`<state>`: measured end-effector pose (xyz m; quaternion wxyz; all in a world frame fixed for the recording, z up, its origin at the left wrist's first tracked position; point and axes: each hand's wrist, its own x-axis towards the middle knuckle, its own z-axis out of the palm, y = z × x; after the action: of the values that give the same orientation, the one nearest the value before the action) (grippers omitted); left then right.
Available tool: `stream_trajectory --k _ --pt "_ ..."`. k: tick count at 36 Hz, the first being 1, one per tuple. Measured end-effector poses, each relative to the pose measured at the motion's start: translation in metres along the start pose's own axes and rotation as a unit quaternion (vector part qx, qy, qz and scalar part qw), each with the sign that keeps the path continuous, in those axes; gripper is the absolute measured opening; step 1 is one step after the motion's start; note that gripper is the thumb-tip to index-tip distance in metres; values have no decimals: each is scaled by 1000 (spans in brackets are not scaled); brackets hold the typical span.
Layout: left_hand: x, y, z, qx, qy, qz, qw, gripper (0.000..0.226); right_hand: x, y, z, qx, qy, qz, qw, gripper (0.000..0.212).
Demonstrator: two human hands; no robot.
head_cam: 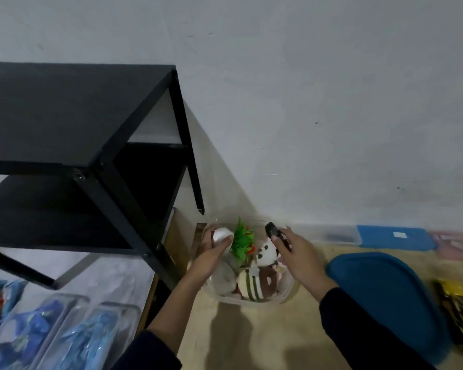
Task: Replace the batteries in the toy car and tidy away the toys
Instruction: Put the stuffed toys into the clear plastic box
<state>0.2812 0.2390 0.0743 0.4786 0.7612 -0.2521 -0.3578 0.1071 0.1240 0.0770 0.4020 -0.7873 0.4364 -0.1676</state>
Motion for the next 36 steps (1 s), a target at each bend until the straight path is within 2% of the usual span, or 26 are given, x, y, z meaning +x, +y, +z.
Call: stream_trajectory --k 4,7,16,21,24,27,30,36 --pt "21 -5 8 33 -17 -2 999 45 10 -2 15 -107 19 -10 994 33" --pt "33 -15 11 40 -41 -25 998 50 18 -2 24 -154 14 24 988 39" --pt "49 -31 18 64 -69 -51 994 54 33 0 49 -173 19 69 982 29" --pt "53 -40 16 90 -75 -36 992 50 35 5 58 -165 24 55 984 45" --pt "55 -42 15 128 -75 -5 989 49 36 3 57 -155 -2 53 986 63" --pt "57 -42 14 156 -63 18 986 49 29 -1 52 -224 -15 24 974 73" --pt "59 -43 15 170 -57 24 983 48 26 -3 48 -305 -4 6 952 74" --pt "58 -43 21 176 -44 18 983 48 33 -2 59 -324 2 10 946 64"
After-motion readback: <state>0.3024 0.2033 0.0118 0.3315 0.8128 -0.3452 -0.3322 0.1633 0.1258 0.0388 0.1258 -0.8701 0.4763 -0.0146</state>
